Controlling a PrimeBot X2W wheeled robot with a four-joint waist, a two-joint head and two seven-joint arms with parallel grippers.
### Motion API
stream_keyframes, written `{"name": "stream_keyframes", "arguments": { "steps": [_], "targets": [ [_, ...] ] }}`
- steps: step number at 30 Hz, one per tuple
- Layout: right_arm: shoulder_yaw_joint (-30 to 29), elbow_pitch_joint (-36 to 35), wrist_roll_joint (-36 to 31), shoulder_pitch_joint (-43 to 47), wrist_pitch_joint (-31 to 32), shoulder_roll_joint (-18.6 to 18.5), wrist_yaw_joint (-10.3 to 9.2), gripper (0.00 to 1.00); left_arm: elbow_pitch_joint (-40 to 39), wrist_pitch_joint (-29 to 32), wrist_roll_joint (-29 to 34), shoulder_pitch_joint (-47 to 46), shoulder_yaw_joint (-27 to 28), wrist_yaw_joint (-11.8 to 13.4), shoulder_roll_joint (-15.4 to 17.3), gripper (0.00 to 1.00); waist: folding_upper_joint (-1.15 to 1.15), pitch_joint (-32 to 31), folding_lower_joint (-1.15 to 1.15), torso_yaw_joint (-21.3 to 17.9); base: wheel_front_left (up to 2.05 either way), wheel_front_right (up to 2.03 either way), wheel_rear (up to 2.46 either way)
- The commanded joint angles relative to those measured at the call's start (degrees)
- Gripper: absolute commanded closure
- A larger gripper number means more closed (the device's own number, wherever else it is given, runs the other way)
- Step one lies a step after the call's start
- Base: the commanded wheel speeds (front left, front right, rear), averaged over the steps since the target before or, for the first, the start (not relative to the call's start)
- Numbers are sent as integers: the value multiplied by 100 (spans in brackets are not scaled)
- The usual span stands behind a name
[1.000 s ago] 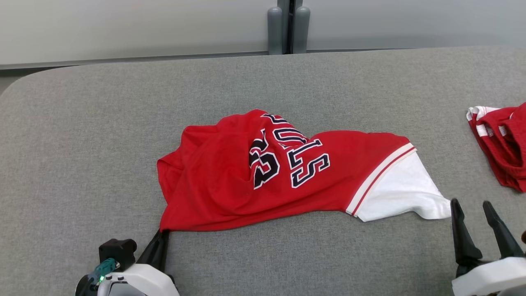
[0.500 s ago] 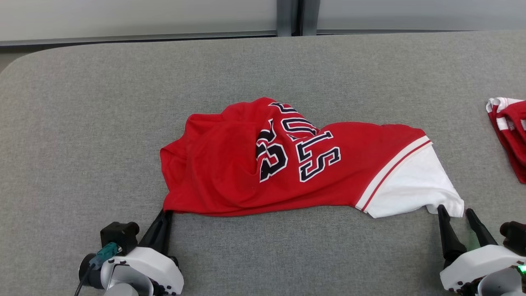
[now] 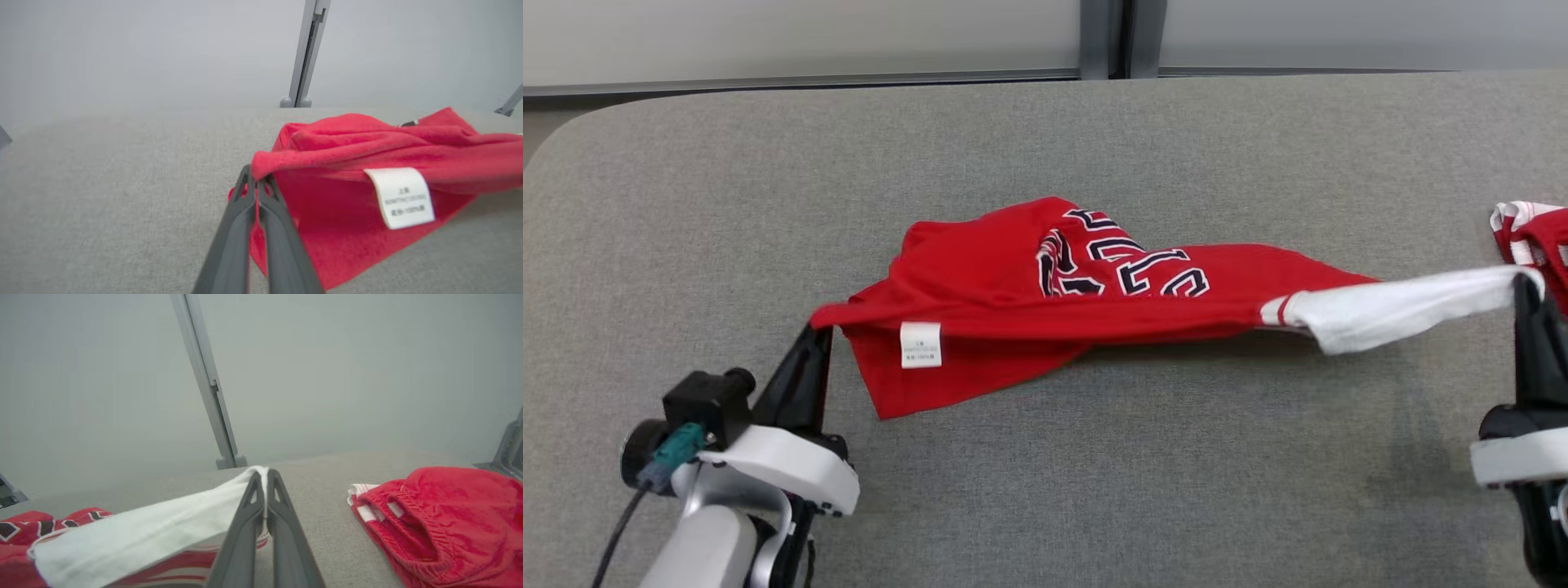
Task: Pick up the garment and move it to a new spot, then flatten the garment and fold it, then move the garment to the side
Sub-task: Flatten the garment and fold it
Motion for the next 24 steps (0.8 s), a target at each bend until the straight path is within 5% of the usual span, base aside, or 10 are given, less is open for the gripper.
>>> {"name": "stream_keyframes", "arguments": {
  "steps": [1, 6, 14, 24],
  "targets": [
    [-81, -170, -62, -120, 35, -73, -2, 100, -236, 79, 60, -47, 61, 74, 111, 100, 0, -39, 0, -26, 0, 0, 0],
    [-269, -1202, -255, -681, 237, -254, -2, 100, -1905, 591, 100, -255, 254, 283, 461, 100, 0, -200, 0, -130, 0, 0, 0],
    [-391, -2315, -393, -1549, 545, -426, -1, 100, -3492, 934, 187, -1092, 559, 478, 656, 100, 0, -374, 0, -215, 0, 0, 0],
    [-312, -2498, -190, -2243, 988, -397, -1, 100, -3875, 1241, 90, -2110, 657, 506, 628, 100, 0, -271, 0, -328, 0, 0, 0]
  ]
}}
